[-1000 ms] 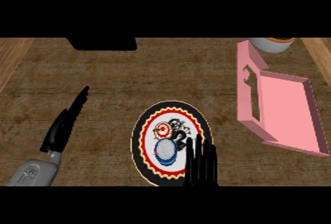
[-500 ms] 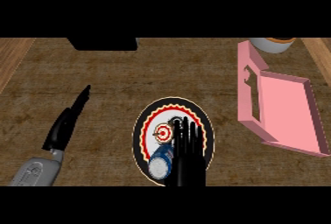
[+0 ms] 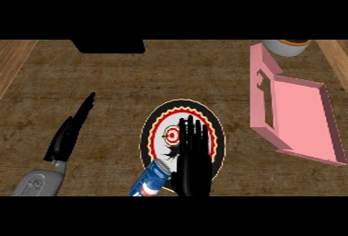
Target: Pick the cupcake from the plate and place it in the cardboard box
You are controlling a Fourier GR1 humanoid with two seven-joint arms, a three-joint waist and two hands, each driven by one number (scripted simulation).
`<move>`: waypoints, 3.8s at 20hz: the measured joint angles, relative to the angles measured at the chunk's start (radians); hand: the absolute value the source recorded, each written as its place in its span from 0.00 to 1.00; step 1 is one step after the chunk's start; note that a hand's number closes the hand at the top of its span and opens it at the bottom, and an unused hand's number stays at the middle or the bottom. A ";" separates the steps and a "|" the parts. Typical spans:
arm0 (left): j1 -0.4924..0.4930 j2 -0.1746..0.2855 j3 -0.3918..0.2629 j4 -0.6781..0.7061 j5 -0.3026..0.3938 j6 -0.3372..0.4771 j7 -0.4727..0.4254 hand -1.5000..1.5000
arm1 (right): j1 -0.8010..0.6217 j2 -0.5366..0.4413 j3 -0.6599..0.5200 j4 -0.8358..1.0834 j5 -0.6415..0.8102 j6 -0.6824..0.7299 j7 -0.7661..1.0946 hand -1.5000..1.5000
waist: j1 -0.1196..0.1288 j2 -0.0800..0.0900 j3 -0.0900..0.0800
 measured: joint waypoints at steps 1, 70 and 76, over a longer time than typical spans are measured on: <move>-0.002 -0.004 0.003 0.007 -0.004 0.001 -0.004 0.50 | -0.013 0.000 -0.013 0.009 -0.021 -0.005 -0.007 0.00 | -0.001 0.000 0.000; 0.017 -0.060 0.112 -0.030 -0.087 -0.075 0.023 0.50 | -0.129 -0.512 -0.846 -0.687 -0.348 0.945 -0.207 1.00 | -0.019 0.001 0.001; -0.006 -0.084 0.107 -0.021 -0.106 -0.076 0.032 0.50 | -0.081 -0.564 -0.978 -0.529 -0.385 0.922 -0.326 1.00 | -0.012 0.003 0.002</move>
